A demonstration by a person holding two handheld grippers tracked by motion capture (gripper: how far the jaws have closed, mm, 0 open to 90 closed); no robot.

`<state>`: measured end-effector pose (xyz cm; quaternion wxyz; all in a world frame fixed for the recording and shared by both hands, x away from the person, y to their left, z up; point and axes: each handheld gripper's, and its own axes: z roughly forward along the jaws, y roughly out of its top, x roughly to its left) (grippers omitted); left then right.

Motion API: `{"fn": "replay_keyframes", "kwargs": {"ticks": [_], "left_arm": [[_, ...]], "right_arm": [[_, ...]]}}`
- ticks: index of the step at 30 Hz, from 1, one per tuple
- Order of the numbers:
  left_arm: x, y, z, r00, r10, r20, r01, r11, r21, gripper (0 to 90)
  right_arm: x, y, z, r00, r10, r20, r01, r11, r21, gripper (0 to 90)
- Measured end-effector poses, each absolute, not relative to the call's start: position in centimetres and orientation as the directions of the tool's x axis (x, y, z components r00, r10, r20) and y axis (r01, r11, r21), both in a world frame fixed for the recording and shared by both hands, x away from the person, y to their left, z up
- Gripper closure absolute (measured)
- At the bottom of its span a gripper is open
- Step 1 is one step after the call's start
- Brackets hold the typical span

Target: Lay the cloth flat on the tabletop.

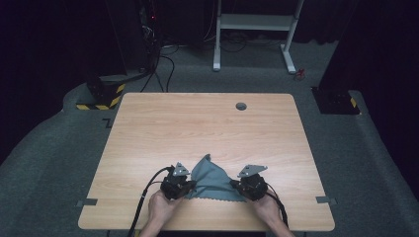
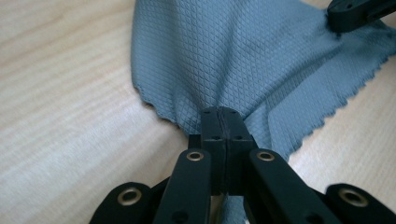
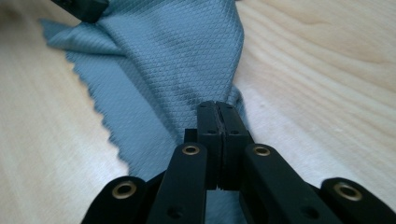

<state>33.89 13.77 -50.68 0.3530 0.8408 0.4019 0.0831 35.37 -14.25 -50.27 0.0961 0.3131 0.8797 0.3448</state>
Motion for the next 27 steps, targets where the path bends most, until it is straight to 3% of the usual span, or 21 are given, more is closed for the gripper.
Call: {"fn": "replay_keyframes", "kwargs": {"ticks": [2, 7, 11, 14, 18, 27], "left_arm": [[33.9, 13.7, -50.7, 0.657, 0.741, -0.136, 0.612, -0.42, 0.67, 86.9], [34.8, 14.1, -50.9, 0.601, 0.79, -0.119, 0.609, -0.356, 0.709, 63.1], [35.8, 14.8, -51.0, 0.537, 0.836, -0.113, 0.612, -0.293, 0.734, 56.1], [36.7, 15.1, -51.3, 0.515, 0.847, -0.133, 0.63, -0.268, 0.729, 54.2], [37.4, 14.4, -51.7, 0.545, 0.829, -0.124, 0.633, -0.31, 0.709, 61.1], [38.8, 13.5, -51.5, 0.584, 0.799, -0.141, 0.642, -0.348, 0.683, 85.9]], "right_arm": [[35.5, -14.3, -49.9, -0.778, 0.626, 0.047, 0.482, 0.547, 0.685, 83.6], [37.3, -13.8, -48.6, -0.744, 0.666, 0.058, 0.489, 0.483, 0.726, 70.0], [39.0, -12.3, -49.0, -0.736, 0.671, 0.085, 0.522, 0.483, 0.703, 70.2], [40.0, -11.2, -49.8, -0.748, 0.656, 0.097, 0.534, 0.51, 0.674, 75.2], [40.2, -10.5, -50.4, -0.768, 0.633, 0.099, 0.528, 0.538, 0.657, 88.8], [39.7, -11.2, -49.4, -0.78, 0.617, 0.106, 0.502, 0.515, 0.694, 89.8]]}}
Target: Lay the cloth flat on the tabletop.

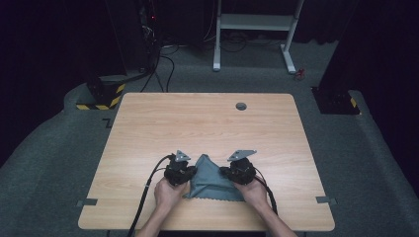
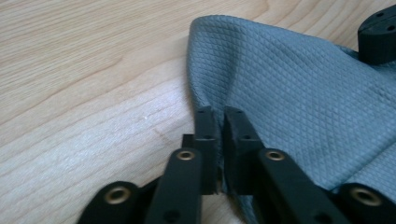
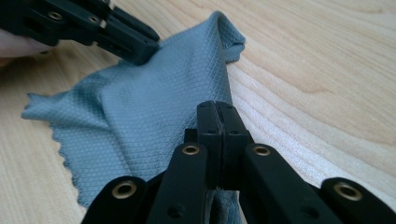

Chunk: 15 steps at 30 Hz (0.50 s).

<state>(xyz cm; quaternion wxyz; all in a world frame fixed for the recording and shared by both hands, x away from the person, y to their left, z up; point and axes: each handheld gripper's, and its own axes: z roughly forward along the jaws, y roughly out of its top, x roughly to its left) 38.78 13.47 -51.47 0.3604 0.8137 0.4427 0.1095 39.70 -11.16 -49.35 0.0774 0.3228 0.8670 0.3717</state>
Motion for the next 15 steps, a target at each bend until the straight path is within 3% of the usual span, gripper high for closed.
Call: {"fn": "replay_keyframes", "kwargs": {"ticks": [7, 10, 12, 15], "left_arm": [[38.9, 13.9, -50.7, 0.603, 0.789, -0.114, 0.615, -0.37, 0.696, 89.2], [39.0, 14.4, -49.8, 0.607, 0.789, -0.099, 0.597, -0.37, 0.712, 89.3], [39.2, 14.8, -49.2, 0.605, 0.791, -0.095, 0.592, -0.367, 0.718, 89.4], [39.5, 15.4, -48.5, 0.601, 0.795, -0.079, 0.583, -0.369, 0.724, 89.4]], "right_arm": [[39.5, -11.2, -49.3, -0.784, 0.61, 0.115, 0.498, 0.507, 0.703, 87.9], [39.6, -11.1, -49.5, -0.78, 0.615, 0.117, 0.502, 0.502, 0.705, 71.9], [39.8, -11.0, -49.7, -0.766, 0.633, 0.114, 0.517, 0.5, 0.695, 67.4], [40.1, -10.8, -50.1, -0.769, 0.629, 0.118, 0.524, 0.513, 0.68, 75.7]]}}
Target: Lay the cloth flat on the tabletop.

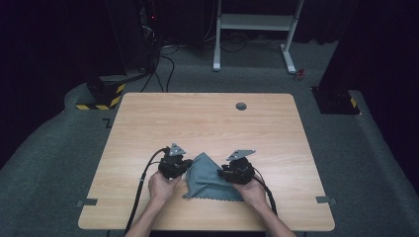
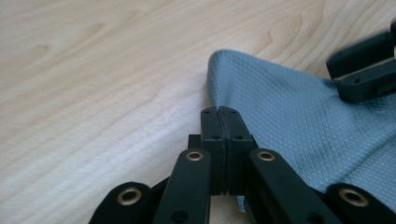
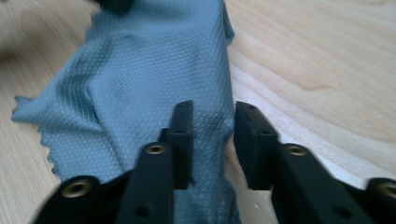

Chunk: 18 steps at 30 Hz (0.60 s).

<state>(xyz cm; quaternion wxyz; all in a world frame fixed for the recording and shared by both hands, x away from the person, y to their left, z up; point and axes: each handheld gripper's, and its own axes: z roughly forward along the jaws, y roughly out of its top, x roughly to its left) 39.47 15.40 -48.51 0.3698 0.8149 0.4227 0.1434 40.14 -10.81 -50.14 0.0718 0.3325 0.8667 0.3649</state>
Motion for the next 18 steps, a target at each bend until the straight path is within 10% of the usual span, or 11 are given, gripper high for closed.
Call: {"fn": "replay_keyframes", "kwargs": {"ticks": [3, 12, 18], "left_arm": [[39.6, 15.9, -48.1, 0.594, 0.803, -0.047, 0.565, -0.376, 0.734, 89.3], [40.2, 16.5, -50.6, 0.551, 0.834, -0.007, 0.6, -0.39, 0.699, 86.9], [38.8, 17.0, -51.2, 0.529, 0.846, -0.069, 0.625, -0.333, 0.706, 68.1]], "right_arm": [[40.0, -10.5, -50.3, -0.784, 0.612, 0.104, 0.506, 0.534, 0.677, 89.3], [38.6, -8.6, -49.6, -0.838, 0.537, 0.091, 0.432, 0.555, 0.711, 89.9], [38.2, -8.3, -49.6, -0.86, 0.502, 0.093, 0.413, 0.576, 0.706, 83.9]]}}
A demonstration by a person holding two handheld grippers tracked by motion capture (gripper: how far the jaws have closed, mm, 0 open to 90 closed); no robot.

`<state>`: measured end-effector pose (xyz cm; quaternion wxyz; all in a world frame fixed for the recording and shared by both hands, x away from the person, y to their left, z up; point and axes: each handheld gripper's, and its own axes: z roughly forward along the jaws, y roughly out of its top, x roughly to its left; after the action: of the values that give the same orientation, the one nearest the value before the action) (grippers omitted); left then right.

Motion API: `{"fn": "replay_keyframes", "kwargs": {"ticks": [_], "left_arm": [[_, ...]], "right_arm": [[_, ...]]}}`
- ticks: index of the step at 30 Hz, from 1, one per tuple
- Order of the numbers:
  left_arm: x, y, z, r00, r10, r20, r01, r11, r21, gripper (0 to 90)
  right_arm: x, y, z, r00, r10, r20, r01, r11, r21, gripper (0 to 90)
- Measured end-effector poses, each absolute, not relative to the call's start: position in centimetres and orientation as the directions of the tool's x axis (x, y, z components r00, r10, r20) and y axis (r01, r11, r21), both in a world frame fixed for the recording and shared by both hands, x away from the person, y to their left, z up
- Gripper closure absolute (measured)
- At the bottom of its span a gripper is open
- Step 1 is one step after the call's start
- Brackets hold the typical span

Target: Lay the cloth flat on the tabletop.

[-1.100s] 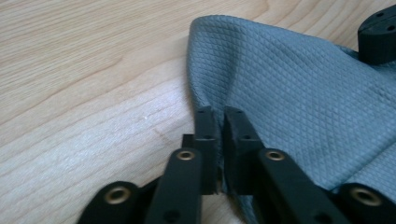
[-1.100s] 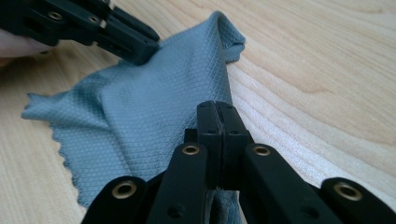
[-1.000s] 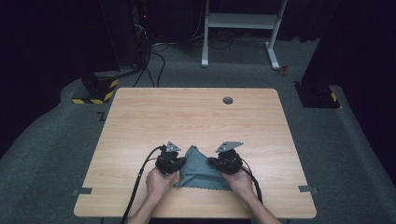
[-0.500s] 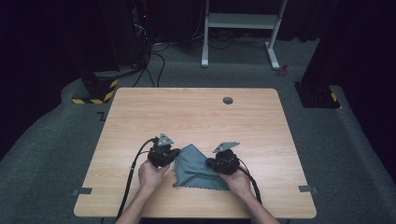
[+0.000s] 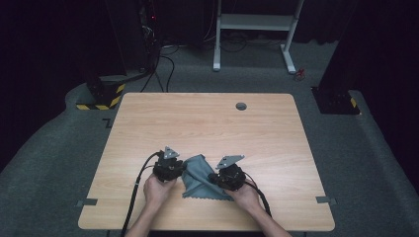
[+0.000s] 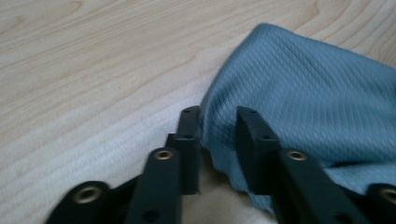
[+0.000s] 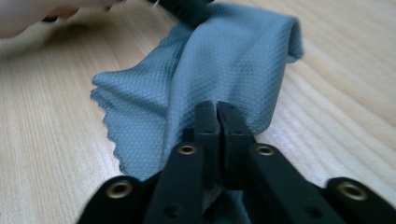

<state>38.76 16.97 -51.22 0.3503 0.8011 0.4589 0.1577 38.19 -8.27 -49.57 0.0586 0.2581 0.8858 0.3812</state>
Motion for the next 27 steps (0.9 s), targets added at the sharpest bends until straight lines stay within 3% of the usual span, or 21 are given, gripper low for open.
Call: {"fn": "replay_keyframes", "kwargs": {"ticks": [6, 8, 10, 13, 14, 22, 25, 27], "left_arm": [[38.2, 17.4, -51.9, 0.495, 0.868, -0.035, 0.615, -0.321, 0.72, 53.2], [38.1, 17.3, -52.1, 0.493, 0.87, -0.021, 0.601, -0.323, 0.731, 50.6], [37.7, 17.2, -52.4, 0.489, 0.872, -0.002, 0.579, -0.323, 0.749, 47.5], [37.5, 17.1, -52.6, 0.481, 0.877, -0.001, 0.569, -0.311, 0.761, 45.3], [37.5, 17.1, -52.7, 0.48, 0.877, -0.004, 0.57, -0.308, 0.762, 45.2], [37.5, 17.0, -52.6, 0.474, 0.88, -0.001, 0.573, -0.308, 0.76, 44.6], [37.5, 17.0, -52.7, 0.472, 0.881, -0.002, 0.573, -0.306, 0.76, 44.5], [37.5, 17.0, -52.7, 0.474, 0.881, 0.0, 0.572, -0.308, 0.76, 44.4]], "right_arm": [[39.7, -9.2, -48.9, -0.785, 0.604, 0.138, 0.502, 0.491, 0.712, 67.4], [40.3, -9.0, -49.4, -0.776, 0.612, 0.153, 0.526, 0.493, 0.693, 66.0], [40.7, -8.5, -50.0, -0.768, 0.615, 0.181, 0.553, 0.492, 0.672, 69.3], [41.1, -8.0, -50.5, -0.775, 0.602, 0.193, 0.553, 0.497, 0.668, 87.7], [41.2, -7.8, -50.4, -0.781, 0.598, 0.181, 0.541, 0.502, 0.674, 88.8], [39.7, -5.0, -47.4, -0.842, 0.537, 0.042, 0.396, 0.565, 0.724, 88.4], [38.8, -3.3, -48.4, -0.89, 0.451, 0.071, 0.367, 0.615, 0.698, 85.6], [38.4, -2.7, -49.5, -0.907, 0.41, 0.099, 0.365, 0.644, 0.673, 77.7]]}}
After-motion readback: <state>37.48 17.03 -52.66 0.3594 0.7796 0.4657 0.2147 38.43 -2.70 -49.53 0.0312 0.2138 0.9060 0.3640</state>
